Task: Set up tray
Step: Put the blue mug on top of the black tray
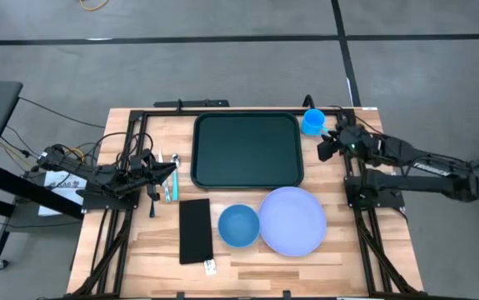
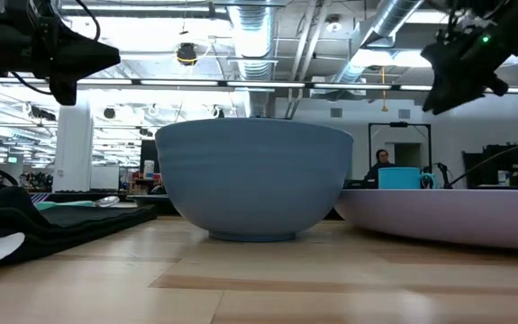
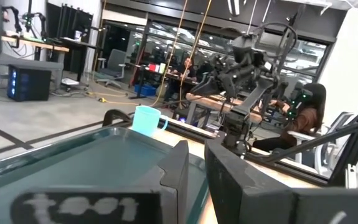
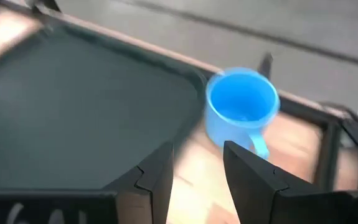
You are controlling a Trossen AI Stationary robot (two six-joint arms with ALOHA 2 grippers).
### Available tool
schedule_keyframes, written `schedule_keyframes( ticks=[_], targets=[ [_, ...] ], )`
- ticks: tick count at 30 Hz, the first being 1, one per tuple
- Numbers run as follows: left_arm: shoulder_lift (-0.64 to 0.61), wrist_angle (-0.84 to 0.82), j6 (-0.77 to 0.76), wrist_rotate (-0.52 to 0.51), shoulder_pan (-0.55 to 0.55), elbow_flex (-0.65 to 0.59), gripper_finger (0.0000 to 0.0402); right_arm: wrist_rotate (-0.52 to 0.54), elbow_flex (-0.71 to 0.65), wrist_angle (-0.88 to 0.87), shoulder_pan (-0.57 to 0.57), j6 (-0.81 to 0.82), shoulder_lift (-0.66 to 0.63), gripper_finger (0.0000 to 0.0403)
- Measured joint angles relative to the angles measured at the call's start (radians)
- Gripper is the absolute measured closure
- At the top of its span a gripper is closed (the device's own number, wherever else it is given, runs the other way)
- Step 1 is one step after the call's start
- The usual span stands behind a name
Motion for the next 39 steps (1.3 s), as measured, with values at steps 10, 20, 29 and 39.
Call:
schedule_keyframes(
  ticks=[10, 20, 29, 39],
  targets=[
    [0.0, 0.001, 0.015, 0.0, 0.0, 0.0, 0.036, -0.239, 0.009, -0.006, -0.325, -0.134, 0.161, 0.0271],
    [0.0, 0.002, 0.022, 0.0, 0.0, 0.0, 0.036, -0.342, 0.009, 0.037, -0.5, -0.196, 0.293, 0.0271],
    [0.0, 0.002, 0.021, 0.001, 0.0, 0.0, 0.036, -0.39, 0.114, 0.001, -0.562, -0.508, 0.407, 0.0271],
    [0.0, 0.001, 0.019, 0.02, 0.0, 0.0, 0.036, -0.389, 0.14, -0.032, -0.57, -0.658, 0.541, 0.0271]
  ],
)
